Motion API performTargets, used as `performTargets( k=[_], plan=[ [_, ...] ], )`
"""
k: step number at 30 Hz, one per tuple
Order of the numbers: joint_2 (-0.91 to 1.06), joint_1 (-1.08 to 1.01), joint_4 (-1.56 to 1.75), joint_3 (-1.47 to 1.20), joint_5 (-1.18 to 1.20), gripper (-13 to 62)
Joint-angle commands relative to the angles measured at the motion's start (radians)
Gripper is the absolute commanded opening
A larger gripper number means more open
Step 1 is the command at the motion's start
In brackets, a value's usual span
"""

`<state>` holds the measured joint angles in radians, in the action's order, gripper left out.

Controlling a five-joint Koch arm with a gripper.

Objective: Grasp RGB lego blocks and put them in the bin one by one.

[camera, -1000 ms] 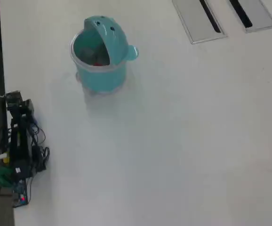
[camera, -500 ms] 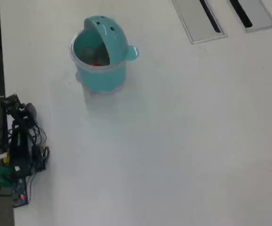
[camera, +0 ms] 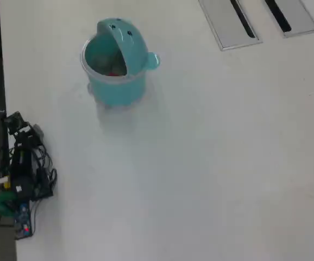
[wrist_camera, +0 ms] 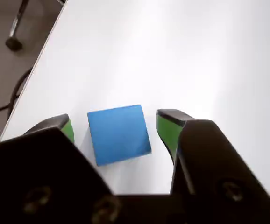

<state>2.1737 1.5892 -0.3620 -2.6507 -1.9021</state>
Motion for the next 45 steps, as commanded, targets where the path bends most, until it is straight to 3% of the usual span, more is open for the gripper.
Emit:
performTargets(
  k=[1, 14, 24, 37, 45],
  plan=[
    [0.006, 0.011, -0.006, 0.021, -0.020, 29.7],
    [-0.071, 0.009, -0.032, 0.040, -0.060, 24.1],
    [-0.054, 0.009, -0.167, 0.161, -0.054, 10.3],
    [-0.002, -0.015, -0.202, 0.465, -0.046, 10.1],
    [0.011, -0.155, -0.018, 0.615, 0.109, 9.9]
  ],
)
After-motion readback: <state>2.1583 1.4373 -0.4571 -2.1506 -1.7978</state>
